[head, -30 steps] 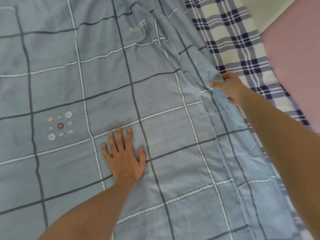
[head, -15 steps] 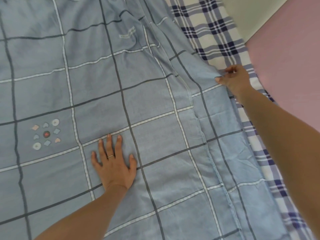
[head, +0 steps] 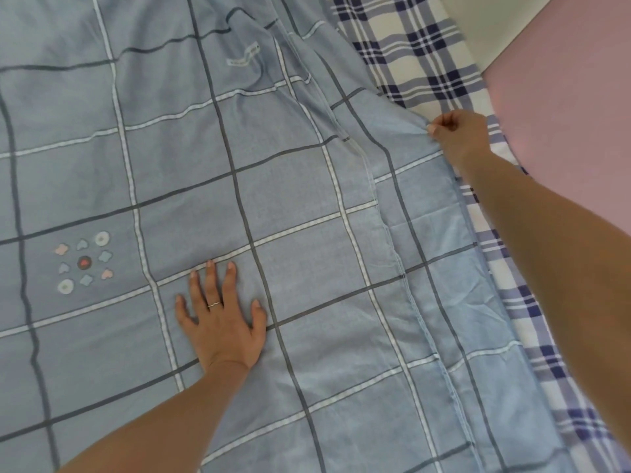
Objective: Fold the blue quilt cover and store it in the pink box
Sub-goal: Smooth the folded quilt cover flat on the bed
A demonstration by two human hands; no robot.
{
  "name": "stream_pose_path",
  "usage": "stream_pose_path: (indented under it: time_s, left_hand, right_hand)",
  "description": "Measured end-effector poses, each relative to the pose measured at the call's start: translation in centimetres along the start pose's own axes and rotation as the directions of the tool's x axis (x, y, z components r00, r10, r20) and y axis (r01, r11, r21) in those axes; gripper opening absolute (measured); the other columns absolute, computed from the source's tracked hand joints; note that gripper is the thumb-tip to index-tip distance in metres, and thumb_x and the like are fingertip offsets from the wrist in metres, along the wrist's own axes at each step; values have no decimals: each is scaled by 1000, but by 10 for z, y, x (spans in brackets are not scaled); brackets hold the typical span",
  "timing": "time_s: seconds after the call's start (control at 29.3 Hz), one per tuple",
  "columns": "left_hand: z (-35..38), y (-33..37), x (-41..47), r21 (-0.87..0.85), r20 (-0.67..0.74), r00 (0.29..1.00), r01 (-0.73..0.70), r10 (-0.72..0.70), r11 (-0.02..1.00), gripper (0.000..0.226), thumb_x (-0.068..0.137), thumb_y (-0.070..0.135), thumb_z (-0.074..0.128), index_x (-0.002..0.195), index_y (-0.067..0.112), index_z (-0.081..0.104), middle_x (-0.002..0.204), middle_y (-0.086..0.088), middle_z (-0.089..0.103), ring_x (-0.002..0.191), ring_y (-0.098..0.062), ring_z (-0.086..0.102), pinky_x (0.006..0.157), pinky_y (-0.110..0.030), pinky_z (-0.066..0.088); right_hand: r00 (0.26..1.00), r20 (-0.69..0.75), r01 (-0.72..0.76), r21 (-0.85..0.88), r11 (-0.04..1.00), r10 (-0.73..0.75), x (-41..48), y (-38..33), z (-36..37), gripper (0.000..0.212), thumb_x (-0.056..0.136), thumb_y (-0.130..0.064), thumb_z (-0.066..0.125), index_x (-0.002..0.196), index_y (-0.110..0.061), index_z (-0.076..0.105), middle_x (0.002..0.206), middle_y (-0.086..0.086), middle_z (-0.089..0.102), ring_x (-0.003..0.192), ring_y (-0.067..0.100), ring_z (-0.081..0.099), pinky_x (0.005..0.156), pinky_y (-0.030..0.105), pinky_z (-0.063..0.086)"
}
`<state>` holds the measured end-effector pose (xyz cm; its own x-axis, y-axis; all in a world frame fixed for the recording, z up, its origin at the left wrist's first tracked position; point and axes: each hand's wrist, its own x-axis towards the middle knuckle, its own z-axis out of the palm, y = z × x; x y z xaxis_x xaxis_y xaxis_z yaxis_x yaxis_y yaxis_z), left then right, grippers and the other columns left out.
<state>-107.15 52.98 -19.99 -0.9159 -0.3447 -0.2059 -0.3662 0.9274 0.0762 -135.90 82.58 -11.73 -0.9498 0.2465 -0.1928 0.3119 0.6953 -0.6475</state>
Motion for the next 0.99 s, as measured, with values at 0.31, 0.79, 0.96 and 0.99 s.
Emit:
stream_pose_path:
  time_s: [0.31, 0.79, 0.96, 0.99]
  left_hand:
    - [3, 0, 2, 8, -7, 1000, 2, -2, 1000, 69, 86, 50, 27, 147, 19, 28, 156, -12, 21, 144, -33, 13, 114, -54, 4]
    - [5, -3, 3, -34, 10, 1000, 3, -3, 999, 72, 85, 53, 23, 149, 21, 22, 158, -9, 13, 145, -32, 6, 114, -53, 1]
    - [-2, 2, 3, -83, 31, 999, 12, -10, 996, 72, 84, 51, 27, 149, 21, 22, 159, -8, 13, 145, -32, 6, 114, -54, 0]
    - [-3, 2, 3, -91, 38, 999, 14, -11, 996, 72, 84, 51, 28, 149, 21, 22, 159, -8, 13, 145, -33, 7, 114, -54, 1]
  right_hand:
    - [913, -405, -79, -284, 956, -45, -29, 0, 44, 28, 97, -24, 44, 123, -15, 49, 122, 2, 55, 110, 19, 53, 91, 30, 41]
    - [972, 4, 159, -749, 643, -236, -124, 33, 42, 56, 101, -34, 24, 154, -22, 7, 160, 7, 2, 147, 32, 2, 117, 57, 0]
    - [900, 198, 431, -545, 720, -389, -309, 15, 125, 57, 95, -35, 33, 150, -23, 26, 157, 4, 22, 144, 31, 22, 116, 54, 11]
    - [930, 187, 367, -547, 752, -318, -336, 29, 128, 56, 95, -37, 35, 149, -25, 28, 156, 2, 26, 143, 30, 26, 115, 54, 12]
